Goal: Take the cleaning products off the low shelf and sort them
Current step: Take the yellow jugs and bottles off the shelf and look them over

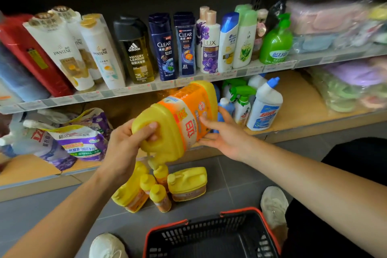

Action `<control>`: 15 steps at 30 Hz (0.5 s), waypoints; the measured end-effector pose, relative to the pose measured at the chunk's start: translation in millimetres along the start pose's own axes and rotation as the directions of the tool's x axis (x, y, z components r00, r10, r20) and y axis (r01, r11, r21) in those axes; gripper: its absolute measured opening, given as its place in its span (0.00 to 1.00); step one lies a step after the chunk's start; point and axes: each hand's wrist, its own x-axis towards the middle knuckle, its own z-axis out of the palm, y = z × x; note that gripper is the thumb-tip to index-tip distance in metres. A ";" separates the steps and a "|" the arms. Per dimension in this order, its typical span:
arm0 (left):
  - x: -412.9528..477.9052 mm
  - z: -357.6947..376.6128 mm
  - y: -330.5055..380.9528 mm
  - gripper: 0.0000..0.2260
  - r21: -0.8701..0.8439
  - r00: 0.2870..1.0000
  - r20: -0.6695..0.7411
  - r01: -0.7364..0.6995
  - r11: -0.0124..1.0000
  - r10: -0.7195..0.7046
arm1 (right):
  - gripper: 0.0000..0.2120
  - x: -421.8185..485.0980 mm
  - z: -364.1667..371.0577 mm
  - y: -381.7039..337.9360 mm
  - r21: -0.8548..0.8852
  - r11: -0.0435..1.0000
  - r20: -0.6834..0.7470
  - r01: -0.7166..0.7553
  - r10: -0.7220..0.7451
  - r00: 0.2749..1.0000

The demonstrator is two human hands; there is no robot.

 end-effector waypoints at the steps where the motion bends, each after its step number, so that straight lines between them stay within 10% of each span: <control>1: 1.5 2.7 5.7 0.11 0.028 0.999 -0.004 -0.036 0.999 0.036 | 0.29 -2.6 2.2 3.7 -0.047 0.998 -0.020 -0.052 0.051 0.998; 6: 11.1 -4.5 27.8 0.13 0.393 0.979 0.121 -0.200 0.897 0.165 | 0.39 -2.9 12.2 11.6 -0.758 0.635 -0.056 0.148 -0.289 0.956; 10: 28.5 -23.4 41.3 0.09 0.637 0.959 0.268 -0.249 0.729 0.093 | 0.52 9.4 40.5 4.8 -0.781 0.369 0.398 0.504 -0.327 0.857; 15: 44.3 -49.2 52.8 0.09 0.683 0.933 0.358 -0.280 0.675 0.025 | 0.50 45.7 84.4 20.9 -0.741 0.328 0.581 0.586 -0.124 0.805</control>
